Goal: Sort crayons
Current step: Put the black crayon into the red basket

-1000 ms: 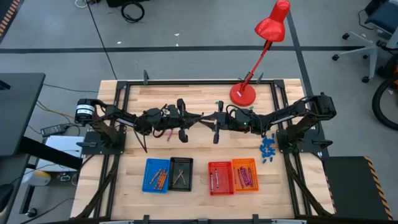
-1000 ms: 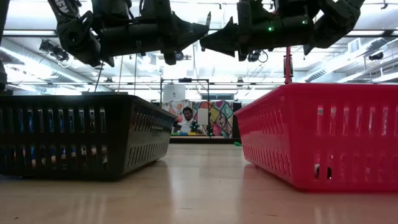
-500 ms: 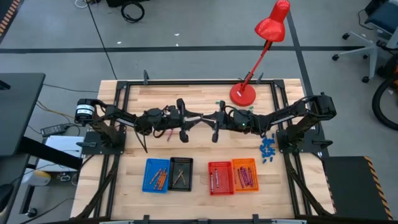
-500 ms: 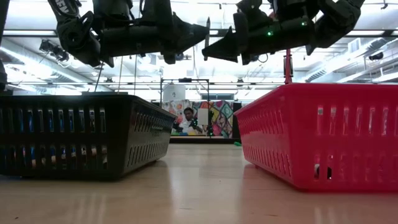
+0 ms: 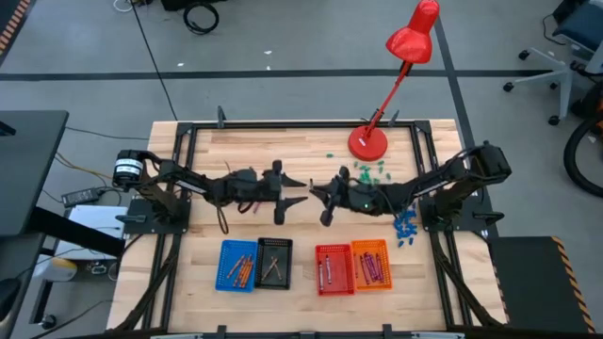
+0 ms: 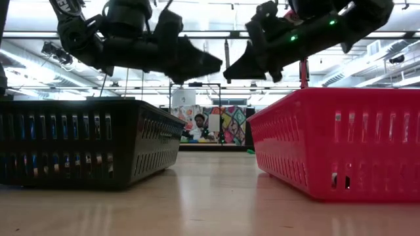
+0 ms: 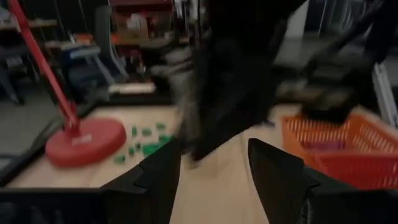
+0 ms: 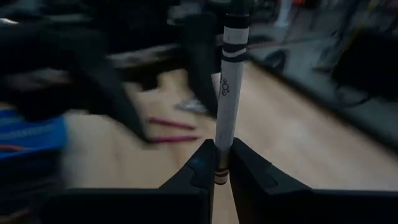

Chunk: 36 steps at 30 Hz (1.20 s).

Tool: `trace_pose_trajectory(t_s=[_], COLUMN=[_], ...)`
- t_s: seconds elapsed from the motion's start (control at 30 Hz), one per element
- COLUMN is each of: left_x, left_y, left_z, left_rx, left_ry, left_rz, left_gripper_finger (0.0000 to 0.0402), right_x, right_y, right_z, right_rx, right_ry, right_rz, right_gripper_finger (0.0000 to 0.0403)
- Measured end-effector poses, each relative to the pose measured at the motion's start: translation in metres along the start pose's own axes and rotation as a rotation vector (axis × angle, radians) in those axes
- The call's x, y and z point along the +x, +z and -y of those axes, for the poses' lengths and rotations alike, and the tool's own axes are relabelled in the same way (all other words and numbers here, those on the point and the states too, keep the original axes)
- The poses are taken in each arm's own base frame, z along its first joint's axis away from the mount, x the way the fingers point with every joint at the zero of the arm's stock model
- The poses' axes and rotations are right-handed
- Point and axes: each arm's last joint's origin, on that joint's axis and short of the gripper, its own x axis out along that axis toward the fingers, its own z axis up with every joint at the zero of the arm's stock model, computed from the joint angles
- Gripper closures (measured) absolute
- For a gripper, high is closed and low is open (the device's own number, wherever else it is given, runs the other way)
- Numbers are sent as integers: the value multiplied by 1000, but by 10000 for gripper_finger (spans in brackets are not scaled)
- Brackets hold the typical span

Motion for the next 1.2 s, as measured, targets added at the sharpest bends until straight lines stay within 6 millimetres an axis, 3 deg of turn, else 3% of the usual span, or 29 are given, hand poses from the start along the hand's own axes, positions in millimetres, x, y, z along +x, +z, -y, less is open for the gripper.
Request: trace_pose_trajectory(t_s=[0.2, 0.47, 0.63, 0.9, 1.03, 1.2], left_x=[-1, -14, -27, -59, -70, -76], left_y=[-13, -27, -39, -33, -28, -25], left_z=[13, 37, 42, 46, 46, 45], left_rx=[59, 153, 156, 125, 117, 98], left_ry=[-47, -138, -157, -185, -195, -187], left_rz=[-138, -185, -231, -191, -156, -142], left_gripper_finger=[201, 201, 201, 201, 201, 201], right_x=[-13, -29, -39, -60, -66, -71], right_y=[-9, -17, -24, -35, -28, 1], right_z=[-21, -44, -56, -79, -88, -96], right_rx=[207, 469, 709, 926, 928, 920], right_ry=[50, 99, 204, 263, 156, 34], right_rz=[-59, -113, -256, -492, -645, -736], right_gripper_finger=[359, 359, 359, 359, 359, 359])
